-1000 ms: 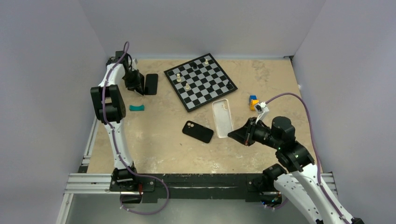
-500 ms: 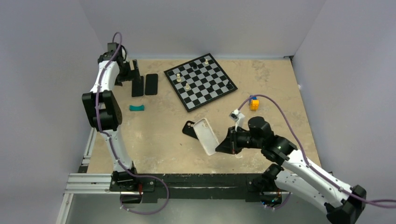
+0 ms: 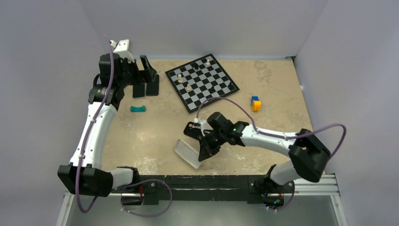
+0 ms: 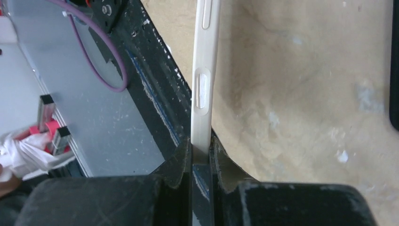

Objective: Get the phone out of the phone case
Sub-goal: Place the phone case at the center of the board, then reset both arms

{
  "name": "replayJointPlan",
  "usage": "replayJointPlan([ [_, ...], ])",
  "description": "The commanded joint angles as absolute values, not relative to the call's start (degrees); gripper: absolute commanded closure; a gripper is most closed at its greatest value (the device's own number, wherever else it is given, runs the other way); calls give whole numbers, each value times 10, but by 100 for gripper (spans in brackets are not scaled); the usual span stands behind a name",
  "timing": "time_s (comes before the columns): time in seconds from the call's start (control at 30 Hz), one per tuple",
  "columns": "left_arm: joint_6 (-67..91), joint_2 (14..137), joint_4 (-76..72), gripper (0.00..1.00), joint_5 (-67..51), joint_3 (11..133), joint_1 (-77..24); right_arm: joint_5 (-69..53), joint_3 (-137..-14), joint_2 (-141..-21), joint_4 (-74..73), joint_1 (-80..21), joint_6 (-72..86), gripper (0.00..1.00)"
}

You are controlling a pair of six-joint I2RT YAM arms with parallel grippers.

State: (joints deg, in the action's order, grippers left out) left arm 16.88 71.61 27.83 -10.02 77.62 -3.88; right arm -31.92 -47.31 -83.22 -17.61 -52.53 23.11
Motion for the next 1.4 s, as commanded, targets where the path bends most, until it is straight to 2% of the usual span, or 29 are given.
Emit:
replayJointPlan([
  [0.0,175,720,219,2,-128,743,-53,-378,-531,-884,-211,-517,118,100],
  [0.23,196,733,221,4,-165,752,-51,-386,-537,-943,-231,-500,77,100],
  [0.53,207,727,211,5,-188,749,-50,-300,-542,-962,-227,-487,95,93],
  [0.7,207,729,210,6,-191,747,-50,-245,-563,-957,-243,-487,108,72],
  [0.97,209,735,206,6,-195,744,-48,-122,-595,-906,-261,-487,153,48],
  [1.07,207,732,208,7,-191,743,-48,-56,-587,-834,-256,-487,184,47],
  [1.13,207,724,207,7,-184,740,-48,82,-564,-738,-237,-488,229,47],
  [1.17,207,718,205,8,-180,738,-48,129,-529,-638,-216,-489,257,46],
  [1.2,207,713,202,8,-176,734,-48,162,-497,-550,-191,-489,270,42],
  [1.27,210,698,190,8,-173,725,-48,205,-439,-384,-147,-489,270,27],
  [1.37,214,669,155,8,-174,701,-49,284,-401,-198,-131,-488,244,20],
])
